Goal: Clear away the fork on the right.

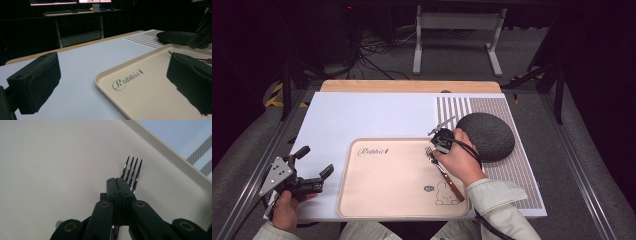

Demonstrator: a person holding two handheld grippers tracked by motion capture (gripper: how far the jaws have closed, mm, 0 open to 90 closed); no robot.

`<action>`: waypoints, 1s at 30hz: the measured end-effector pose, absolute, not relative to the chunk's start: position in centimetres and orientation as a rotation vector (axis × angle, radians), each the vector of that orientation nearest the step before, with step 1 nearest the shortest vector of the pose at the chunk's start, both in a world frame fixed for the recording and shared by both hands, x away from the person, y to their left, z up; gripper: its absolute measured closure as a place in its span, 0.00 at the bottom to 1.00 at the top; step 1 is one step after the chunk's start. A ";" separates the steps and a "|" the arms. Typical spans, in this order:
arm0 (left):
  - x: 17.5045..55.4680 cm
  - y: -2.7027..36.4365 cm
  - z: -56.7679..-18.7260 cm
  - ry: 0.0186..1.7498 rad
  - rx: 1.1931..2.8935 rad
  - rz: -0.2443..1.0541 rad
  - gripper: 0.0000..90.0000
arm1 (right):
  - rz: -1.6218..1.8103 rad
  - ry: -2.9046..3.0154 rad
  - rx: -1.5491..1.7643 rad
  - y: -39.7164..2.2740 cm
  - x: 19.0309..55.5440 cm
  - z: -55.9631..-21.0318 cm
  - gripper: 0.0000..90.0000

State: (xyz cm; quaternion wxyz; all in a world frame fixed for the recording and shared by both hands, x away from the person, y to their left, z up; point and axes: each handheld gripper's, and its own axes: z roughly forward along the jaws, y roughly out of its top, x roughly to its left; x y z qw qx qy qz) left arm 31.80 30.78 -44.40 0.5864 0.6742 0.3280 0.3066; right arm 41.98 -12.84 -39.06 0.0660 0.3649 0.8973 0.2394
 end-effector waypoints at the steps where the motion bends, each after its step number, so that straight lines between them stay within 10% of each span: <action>1: 31.8 30.8 -44.4 0.765 1.571 0.714 0.00 | 0.738 2.714 1.096 -12.7 42.2 -39.2 1.00; 30: 31.9 30.7 -44.5 0.767 1.576 0.712 0.00 | 0.709 2.781 0.965 -9.9 45.0 -42.2 1.00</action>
